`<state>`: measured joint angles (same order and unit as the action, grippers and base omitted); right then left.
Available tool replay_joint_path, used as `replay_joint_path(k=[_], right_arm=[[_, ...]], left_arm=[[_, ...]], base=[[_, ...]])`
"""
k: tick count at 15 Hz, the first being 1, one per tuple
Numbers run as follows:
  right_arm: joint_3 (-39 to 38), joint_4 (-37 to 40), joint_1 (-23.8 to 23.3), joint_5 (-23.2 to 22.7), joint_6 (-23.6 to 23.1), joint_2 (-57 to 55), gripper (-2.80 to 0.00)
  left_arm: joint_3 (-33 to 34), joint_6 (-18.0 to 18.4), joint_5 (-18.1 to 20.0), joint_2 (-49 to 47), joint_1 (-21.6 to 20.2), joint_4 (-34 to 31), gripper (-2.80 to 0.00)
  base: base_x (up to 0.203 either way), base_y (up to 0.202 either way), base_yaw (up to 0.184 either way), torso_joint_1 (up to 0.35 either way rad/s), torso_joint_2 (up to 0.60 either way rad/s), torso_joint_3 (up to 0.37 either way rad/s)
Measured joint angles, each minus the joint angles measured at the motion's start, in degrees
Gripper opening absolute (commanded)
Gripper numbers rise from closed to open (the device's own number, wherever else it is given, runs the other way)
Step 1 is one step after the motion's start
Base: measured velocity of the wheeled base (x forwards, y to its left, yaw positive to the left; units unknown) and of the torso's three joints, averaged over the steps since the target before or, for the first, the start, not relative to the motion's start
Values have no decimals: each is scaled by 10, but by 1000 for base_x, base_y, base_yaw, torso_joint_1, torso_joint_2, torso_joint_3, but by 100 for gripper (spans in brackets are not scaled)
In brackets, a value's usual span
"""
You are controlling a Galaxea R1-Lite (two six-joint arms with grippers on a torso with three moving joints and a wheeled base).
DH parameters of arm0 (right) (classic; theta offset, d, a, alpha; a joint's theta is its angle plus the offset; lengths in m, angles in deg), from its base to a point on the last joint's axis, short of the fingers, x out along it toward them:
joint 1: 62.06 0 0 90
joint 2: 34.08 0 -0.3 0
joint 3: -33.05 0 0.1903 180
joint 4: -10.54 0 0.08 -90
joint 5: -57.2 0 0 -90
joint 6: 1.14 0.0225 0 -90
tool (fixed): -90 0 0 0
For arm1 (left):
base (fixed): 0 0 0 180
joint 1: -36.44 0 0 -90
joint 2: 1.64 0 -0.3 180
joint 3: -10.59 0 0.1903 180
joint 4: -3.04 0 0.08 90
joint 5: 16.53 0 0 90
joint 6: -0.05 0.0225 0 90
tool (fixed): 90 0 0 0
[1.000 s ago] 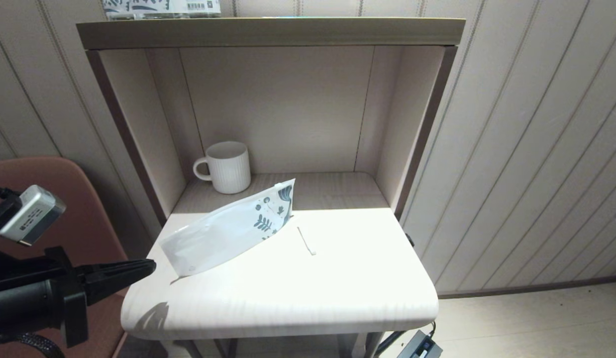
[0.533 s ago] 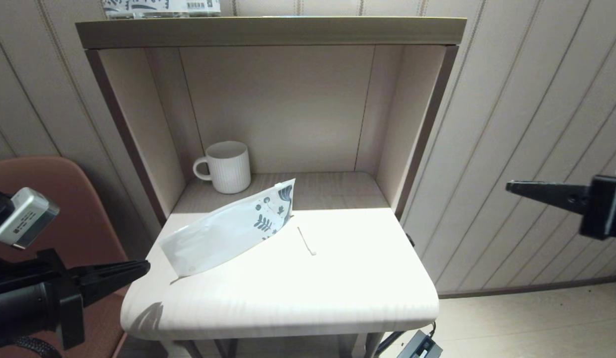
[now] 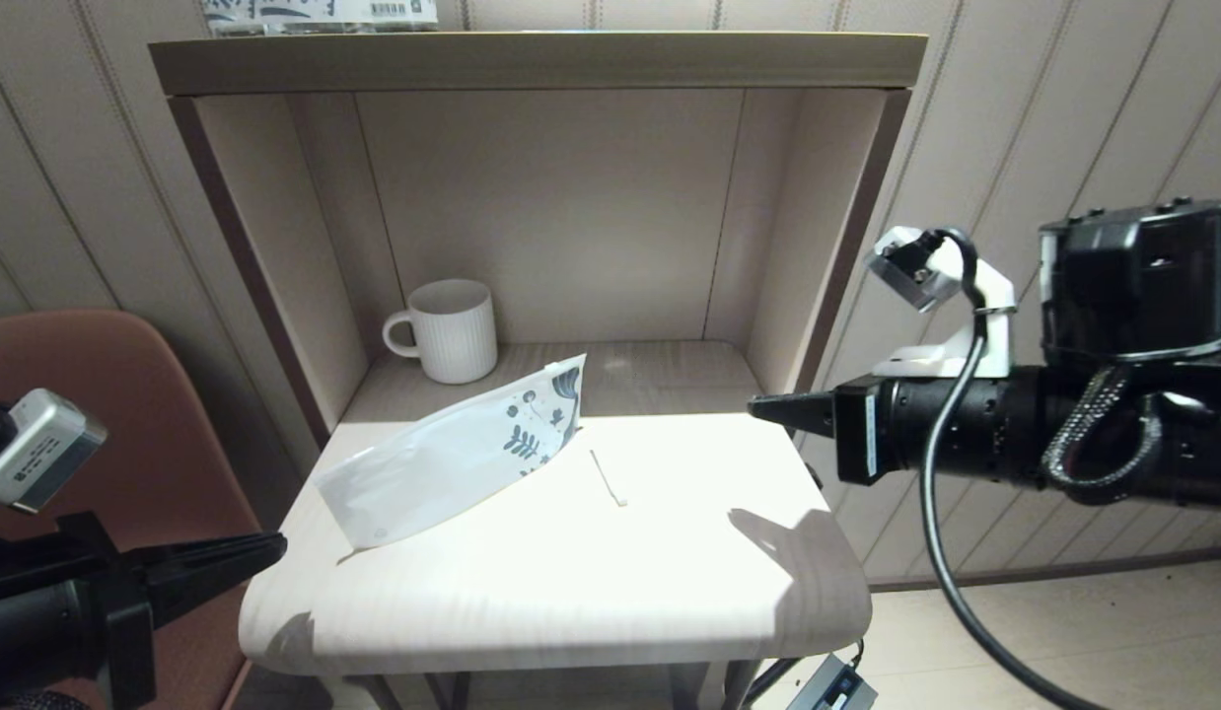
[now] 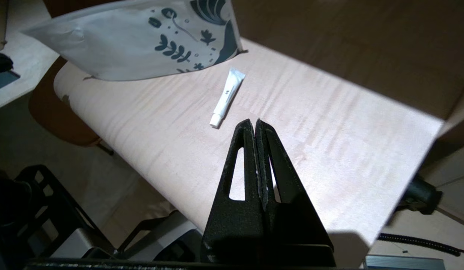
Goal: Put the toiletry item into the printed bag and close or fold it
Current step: Pick up the storage bag
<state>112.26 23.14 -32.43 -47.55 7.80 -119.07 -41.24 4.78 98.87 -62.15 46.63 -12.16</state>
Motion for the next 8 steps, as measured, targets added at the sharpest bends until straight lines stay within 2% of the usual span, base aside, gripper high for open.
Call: replay_joint_path(k=[3, 4, 8], right_arm=[[14, -1, 14, -6, -1, -43, 0], [25, -1, 15, -8, -1, -61, -280], [90, -29, 23, -54, -12, -136, -280]], left_arm=[[-1, 1, 0, -6, 0, 2, -280], [-1, 1, 2, -8, 0, 2, -280], [-2, 1, 1, -11, 0, 1, -280]], base=[[0, 0, 0, 0, 0, 0], [0, 0, 0, 0, 0, 0], [0, 0, 0, 0, 0, 0]])
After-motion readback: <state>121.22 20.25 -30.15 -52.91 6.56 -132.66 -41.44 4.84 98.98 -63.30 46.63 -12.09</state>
